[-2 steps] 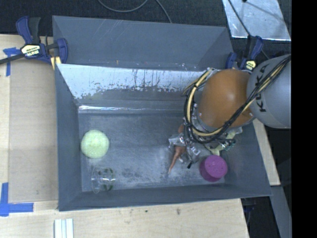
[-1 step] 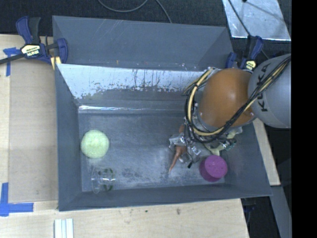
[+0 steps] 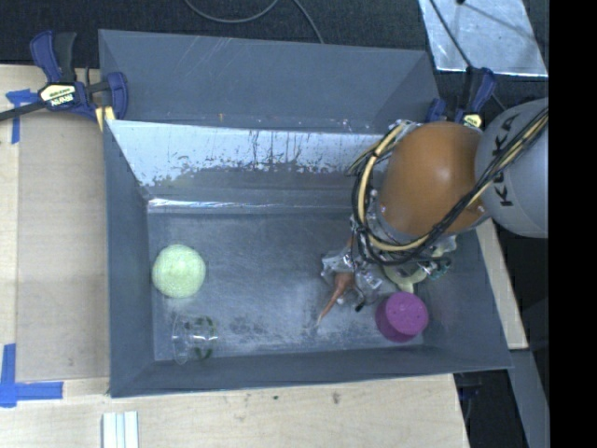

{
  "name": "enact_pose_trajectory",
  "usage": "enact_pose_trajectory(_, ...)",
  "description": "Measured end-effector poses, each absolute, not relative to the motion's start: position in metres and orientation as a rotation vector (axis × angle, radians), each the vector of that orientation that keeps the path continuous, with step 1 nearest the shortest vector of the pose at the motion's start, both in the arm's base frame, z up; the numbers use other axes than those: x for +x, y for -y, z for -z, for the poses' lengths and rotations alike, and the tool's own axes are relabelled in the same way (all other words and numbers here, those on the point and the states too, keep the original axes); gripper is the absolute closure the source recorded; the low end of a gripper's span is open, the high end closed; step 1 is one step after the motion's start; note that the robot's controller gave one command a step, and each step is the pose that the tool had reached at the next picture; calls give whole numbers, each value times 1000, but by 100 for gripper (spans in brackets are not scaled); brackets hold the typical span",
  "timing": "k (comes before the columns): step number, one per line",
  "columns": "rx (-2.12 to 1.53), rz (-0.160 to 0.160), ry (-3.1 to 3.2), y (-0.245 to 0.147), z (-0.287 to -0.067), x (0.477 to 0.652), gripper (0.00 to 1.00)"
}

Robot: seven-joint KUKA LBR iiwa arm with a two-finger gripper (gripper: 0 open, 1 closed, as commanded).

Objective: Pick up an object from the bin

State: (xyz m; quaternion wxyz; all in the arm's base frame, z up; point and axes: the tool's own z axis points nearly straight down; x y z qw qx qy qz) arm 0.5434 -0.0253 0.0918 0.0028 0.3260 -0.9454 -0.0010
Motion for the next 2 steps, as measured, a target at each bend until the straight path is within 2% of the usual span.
enact_pose_trajectory(2, 1024, 1, 2972, 25, -132, 545, 100)
